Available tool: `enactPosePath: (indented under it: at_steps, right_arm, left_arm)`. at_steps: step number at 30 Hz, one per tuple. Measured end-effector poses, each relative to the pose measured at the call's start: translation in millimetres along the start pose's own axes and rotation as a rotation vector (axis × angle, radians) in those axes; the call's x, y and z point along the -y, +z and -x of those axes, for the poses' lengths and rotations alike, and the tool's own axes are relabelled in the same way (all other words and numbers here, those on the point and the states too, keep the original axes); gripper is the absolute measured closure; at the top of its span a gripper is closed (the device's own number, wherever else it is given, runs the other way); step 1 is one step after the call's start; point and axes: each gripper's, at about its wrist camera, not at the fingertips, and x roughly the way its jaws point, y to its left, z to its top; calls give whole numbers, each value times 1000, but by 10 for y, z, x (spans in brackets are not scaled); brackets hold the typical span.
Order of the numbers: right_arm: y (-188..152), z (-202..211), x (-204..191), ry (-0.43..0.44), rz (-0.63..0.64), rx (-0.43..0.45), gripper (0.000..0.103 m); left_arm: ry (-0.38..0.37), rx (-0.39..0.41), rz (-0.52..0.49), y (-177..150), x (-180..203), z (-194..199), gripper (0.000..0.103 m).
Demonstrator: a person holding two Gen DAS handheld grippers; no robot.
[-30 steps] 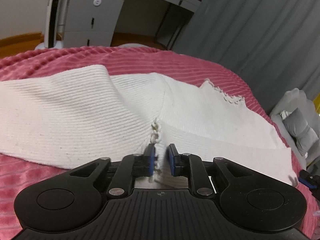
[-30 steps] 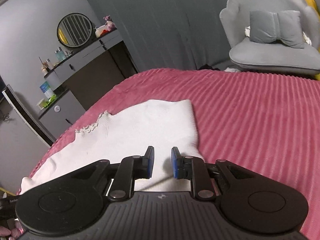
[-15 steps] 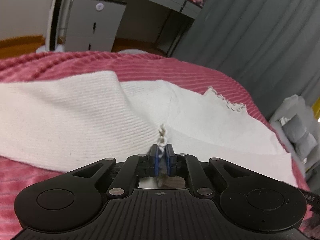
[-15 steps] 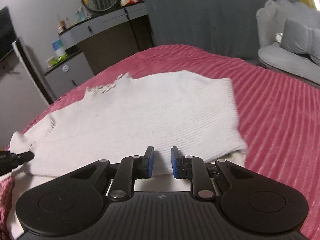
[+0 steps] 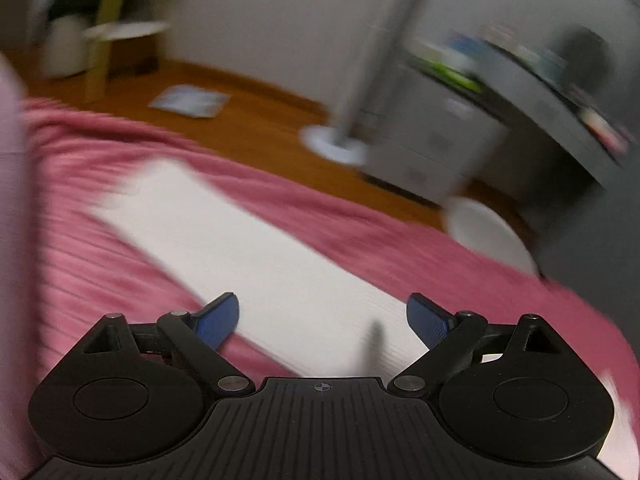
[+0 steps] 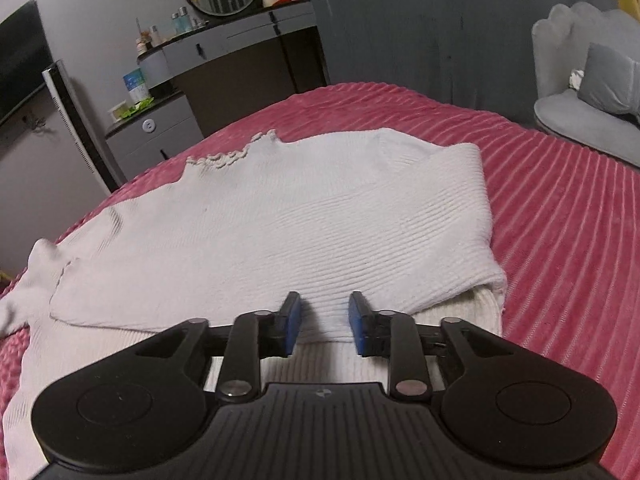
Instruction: Fold small clothes
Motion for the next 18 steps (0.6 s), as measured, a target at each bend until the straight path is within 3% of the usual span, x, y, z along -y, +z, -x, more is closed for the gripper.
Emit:
enactPosePath:
  at_steps: [3,6,10,13,18]
  right_arm:
    - [-12,-3,-60,-5,30,5,67]
    - [-30,-6,-68,-13,22,18,66]
    - [-48,3,-58,-17,-2,32,66]
    - [-54,9,-94,-33,15,30,66]
    - [-71,15,-90,-37,-10,41,66]
  left_arm:
    - [93,87,171,213,-471,-13,11]
    - [62,61,254,255,-722,-151,15]
    - [-13,88,247,255,-702,-264,19]
    - [3,115,238,235,-686,-312,33]
    - [52,128,257,244,-789,-322,80]
